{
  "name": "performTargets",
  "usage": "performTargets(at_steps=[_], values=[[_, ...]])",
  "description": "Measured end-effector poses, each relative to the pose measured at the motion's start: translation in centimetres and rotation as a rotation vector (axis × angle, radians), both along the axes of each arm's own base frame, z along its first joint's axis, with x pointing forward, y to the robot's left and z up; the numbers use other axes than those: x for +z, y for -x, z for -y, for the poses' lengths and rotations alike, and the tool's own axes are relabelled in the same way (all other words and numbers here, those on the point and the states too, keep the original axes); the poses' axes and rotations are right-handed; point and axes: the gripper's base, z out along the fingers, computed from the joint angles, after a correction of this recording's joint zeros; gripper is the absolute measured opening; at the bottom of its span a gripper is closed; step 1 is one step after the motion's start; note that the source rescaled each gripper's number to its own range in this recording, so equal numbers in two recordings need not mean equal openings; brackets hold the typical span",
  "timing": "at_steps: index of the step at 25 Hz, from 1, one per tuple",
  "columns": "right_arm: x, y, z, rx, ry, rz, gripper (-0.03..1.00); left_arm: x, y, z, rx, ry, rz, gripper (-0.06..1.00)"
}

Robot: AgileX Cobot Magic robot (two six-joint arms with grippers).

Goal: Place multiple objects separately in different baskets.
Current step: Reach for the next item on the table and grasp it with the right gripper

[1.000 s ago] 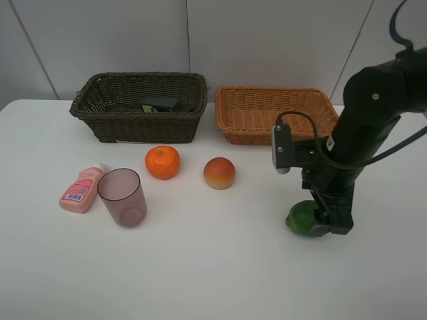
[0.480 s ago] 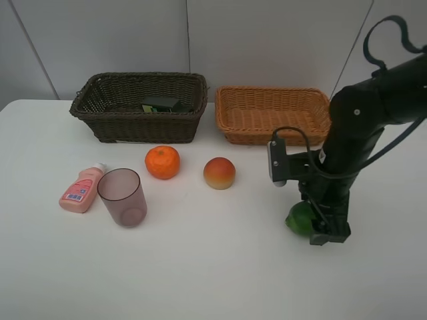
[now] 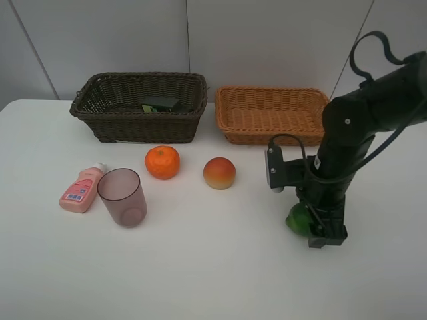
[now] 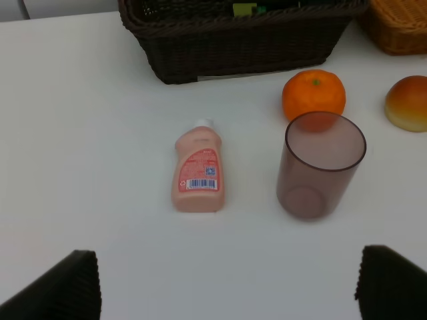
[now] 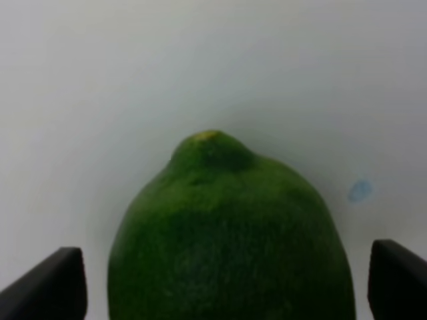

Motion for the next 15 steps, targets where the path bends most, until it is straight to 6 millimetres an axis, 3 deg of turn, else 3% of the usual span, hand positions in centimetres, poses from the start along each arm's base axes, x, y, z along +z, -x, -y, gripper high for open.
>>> performTargets(at_steps=[8, 10, 12, 15], values=[[0.0, -0.06, -0.02, 0.003, -0.002, 0.007, 0.85, 0.0, 0.0, 0.0, 0.0, 0.0, 0.0, 0.99], [0.0, -0.02, -0.01, 0.0, -0.001, 0.002, 0.74, 0.0, 0.0, 0.0, 0.0, 0.0, 0.0, 0.99], [0.01, 0.14, 0.08, -0.002, 0.009, -0.015, 0.39, 0.0, 0.0, 0.0, 0.0, 0.0, 0.0, 0.99], [0.03, 0.06, 0.25, 0.02, 0.028, -0.009, 0.41, 0.0, 0.0, 0.0, 0.0, 0.0, 0.0, 0.99]])
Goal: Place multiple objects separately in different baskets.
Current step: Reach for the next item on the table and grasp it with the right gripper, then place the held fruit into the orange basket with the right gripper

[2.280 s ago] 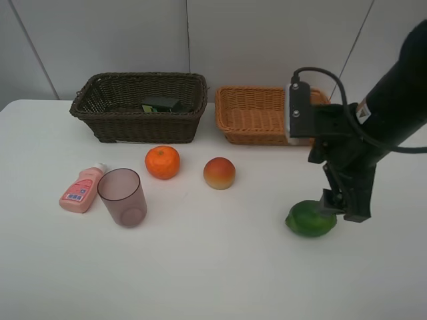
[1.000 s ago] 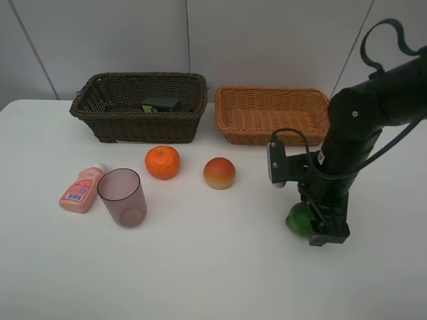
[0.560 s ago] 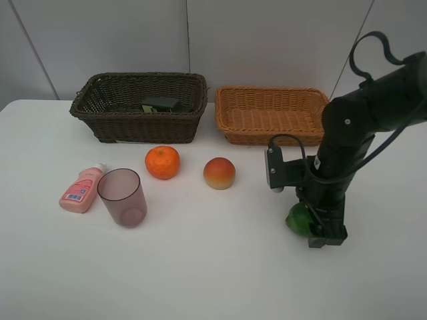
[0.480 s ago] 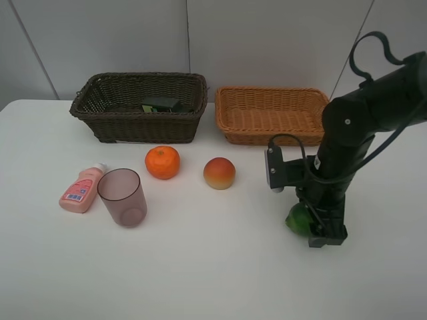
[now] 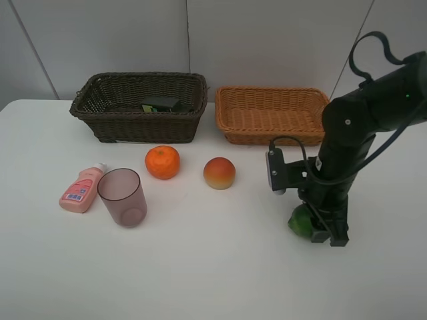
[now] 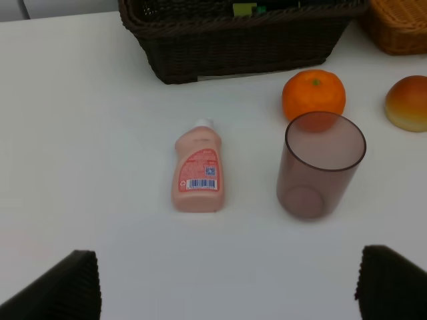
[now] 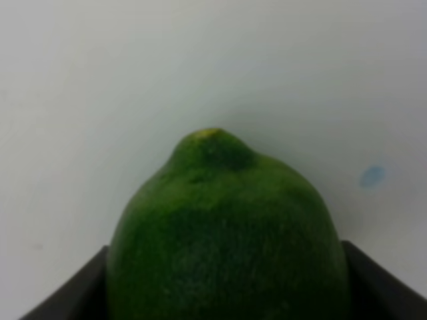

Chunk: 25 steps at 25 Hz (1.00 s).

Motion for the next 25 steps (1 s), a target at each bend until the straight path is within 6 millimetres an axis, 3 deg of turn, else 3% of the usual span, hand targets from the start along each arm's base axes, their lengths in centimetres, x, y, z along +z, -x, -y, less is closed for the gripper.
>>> performTargets(at_steps=[25], values=[[-0.02, -0.34, -0.28, 0.0, -0.031, 0.037, 0.41, 0.0, 0.0, 0.0, 0.0, 0.0, 0.0, 0.99]])
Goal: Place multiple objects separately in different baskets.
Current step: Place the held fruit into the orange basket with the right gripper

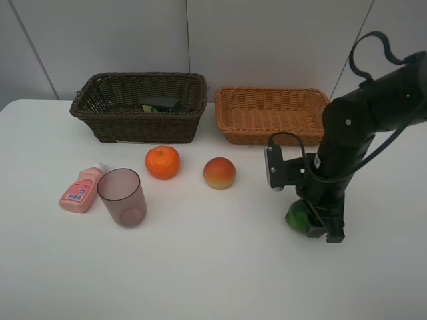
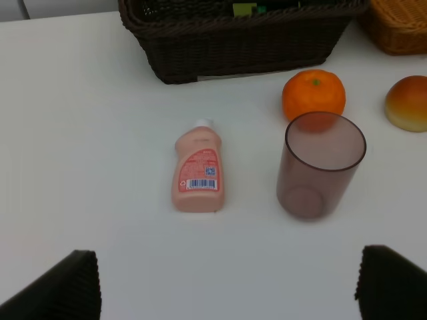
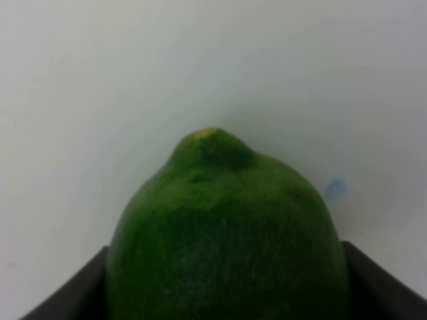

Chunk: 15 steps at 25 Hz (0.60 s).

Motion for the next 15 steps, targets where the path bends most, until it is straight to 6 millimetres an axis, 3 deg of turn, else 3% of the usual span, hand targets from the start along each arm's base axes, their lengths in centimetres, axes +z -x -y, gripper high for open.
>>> performTargets(at_steps=[9, 15], values=[[1.1, 0.2, -0.5, -0.1, -0.082, 0.024, 0.41, 0.0, 0.0, 0.0, 0.0, 0.0, 0.0, 0.99], [4.0, -0.6, -1.2, -0.255, -0.134, 0.049, 0.41, 0.0, 0.0, 0.0, 0.0, 0.0, 0.0, 0.99]])
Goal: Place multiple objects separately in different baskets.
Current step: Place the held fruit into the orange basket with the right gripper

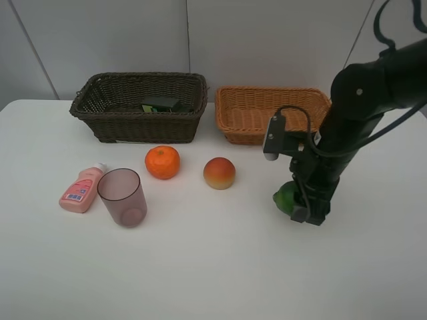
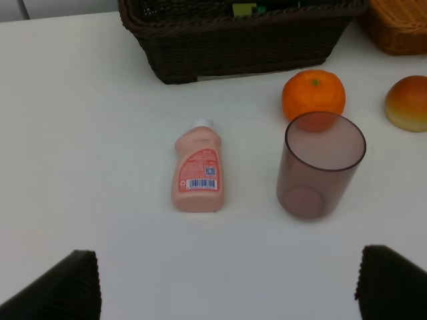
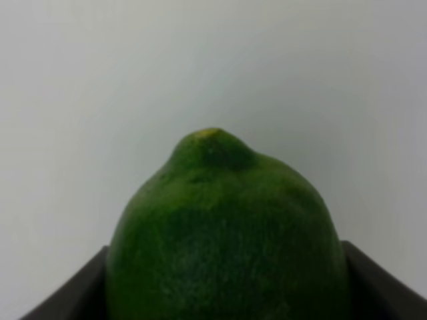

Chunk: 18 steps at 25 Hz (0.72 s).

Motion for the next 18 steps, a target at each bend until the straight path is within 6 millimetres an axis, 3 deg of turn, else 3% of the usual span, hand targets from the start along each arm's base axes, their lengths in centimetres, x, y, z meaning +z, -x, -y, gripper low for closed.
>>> performTargets(at_steps=[4, 9, 14, 18], values=[[2.4, -1.2, -0.6, -0.16, -0.025, 0.011, 0.41, 0.0, 0.0, 0.0, 0.0, 0.0, 0.0, 0.99], [5.4, -3.6, -1.1, -0.492, -0.084, 0.133, 0.41, 0.0, 0.0, 0.0, 0.0, 0.0, 0.0, 0.99], [7.8, -6.1, 0.4, -0.879, -0.141, 0.308, 0.41, 0.0, 0.0, 0.0, 0.0, 0.0, 0.0, 0.99], [8.2, -7.2, 2.4, -1.005, -0.139, 0.401, 0.41, 0.0, 0.0, 0.0, 0.0, 0.0, 0.0, 0.99]])
